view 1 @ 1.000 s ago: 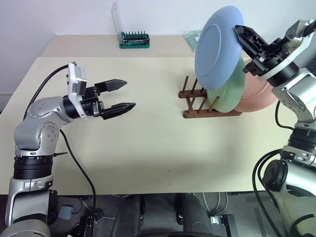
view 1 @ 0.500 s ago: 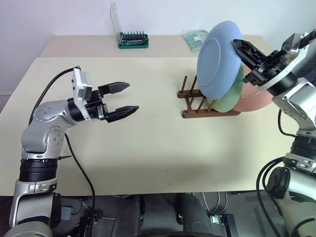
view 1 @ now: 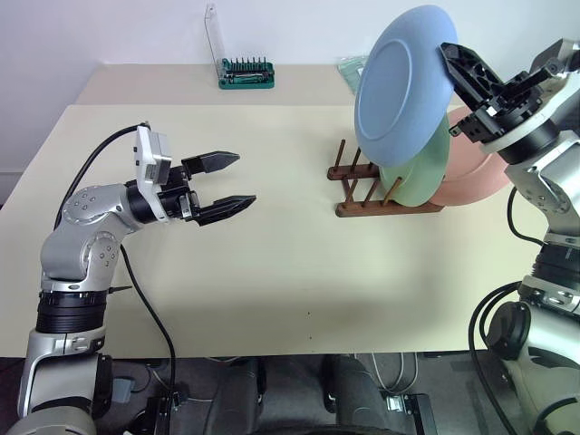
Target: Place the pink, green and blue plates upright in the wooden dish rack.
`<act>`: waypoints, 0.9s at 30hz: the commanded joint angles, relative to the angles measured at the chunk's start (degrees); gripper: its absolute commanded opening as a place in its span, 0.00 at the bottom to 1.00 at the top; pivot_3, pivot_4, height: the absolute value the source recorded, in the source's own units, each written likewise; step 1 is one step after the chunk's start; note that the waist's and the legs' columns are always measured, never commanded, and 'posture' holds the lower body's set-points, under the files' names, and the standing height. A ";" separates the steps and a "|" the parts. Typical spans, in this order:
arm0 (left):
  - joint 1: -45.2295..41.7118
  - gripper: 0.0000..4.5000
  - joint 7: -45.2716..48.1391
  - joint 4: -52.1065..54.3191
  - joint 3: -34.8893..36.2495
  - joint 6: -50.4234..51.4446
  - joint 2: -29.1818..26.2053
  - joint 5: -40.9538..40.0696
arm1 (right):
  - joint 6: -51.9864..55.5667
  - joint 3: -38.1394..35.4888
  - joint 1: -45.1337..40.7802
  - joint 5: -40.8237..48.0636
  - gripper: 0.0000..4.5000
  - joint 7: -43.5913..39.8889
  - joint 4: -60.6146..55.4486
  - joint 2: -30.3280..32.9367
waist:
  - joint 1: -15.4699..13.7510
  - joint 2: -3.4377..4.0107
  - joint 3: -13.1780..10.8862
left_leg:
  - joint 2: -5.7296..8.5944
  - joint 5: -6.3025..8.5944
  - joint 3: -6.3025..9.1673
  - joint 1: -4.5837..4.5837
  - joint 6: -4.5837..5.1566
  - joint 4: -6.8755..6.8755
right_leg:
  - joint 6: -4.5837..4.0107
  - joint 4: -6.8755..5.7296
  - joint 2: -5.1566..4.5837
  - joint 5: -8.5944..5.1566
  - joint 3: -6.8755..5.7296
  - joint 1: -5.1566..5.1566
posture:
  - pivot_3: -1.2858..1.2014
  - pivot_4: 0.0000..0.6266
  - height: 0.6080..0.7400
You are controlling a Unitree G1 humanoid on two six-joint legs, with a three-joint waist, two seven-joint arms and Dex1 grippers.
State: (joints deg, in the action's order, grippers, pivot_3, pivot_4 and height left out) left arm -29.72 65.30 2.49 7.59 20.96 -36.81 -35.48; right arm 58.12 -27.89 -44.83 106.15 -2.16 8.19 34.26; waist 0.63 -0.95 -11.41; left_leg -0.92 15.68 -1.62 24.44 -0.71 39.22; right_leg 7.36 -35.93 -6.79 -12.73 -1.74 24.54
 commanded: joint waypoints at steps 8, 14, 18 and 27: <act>-0.59 0.99 -0.38 1.61 0.37 -0.76 0.05 -0.10 | -2.43 0.93 2.91 3.50 0.00 0.89 -4.60 -0.65 | 0.01 0.00 0.00 | 0.00 0.00 0.00 0.00 0.00 0.00 | 0.00 0.00 0.00 0.00 0.00 0.00 | 0.52 0.24 0.88; -0.67 0.99 -0.63 2.09 0.44 -0.47 -0.28 -0.19 | -3.06 0.99 5.61 1.49 0.00 -0.72 -2.57 -0.81 | -0.03 0.00 0.00 | 0.00 0.00 0.00 0.00 0.00 0.00 | 0.00 0.00 0.00 0.00 0.00 0.00 | 0.52 0.24 0.88; -0.75 0.99 -1.00 1.99 0.80 -0.37 -0.24 -0.41 | -3.25 1.59 6.14 -1.52 0.00 -1.99 -0.84 -0.96 | 0.02 0.00 0.00 | 0.00 0.00 0.00 0.00 0.00 0.00 | 0.00 0.00 0.00 0.00 0.00 0.00 | 0.52 0.24 0.88; -0.68 1.00 -1.95 2.20 0.61 -1.19 -0.12 0.28 | -1.85 2.38 4.46 -4.11 0.33 -5.13 0.57 -2.05 | -0.01 0.00 0.00 | 0.00 0.00 0.00 0.00 0.00 0.00 | 0.00 0.00 0.00 0.00 0.00 0.00 | 0.52 0.24 0.88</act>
State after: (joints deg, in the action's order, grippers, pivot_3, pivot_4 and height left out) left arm -29.72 63.53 2.67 7.54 20.88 -36.75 -35.44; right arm 56.17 -24.92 -38.67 101.07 -6.24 9.69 32.34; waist 0.62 -0.95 -11.41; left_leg -0.92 15.68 -1.62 24.44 -0.71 39.22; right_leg 7.36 -35.93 -6.79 -12.73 -1.74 24.54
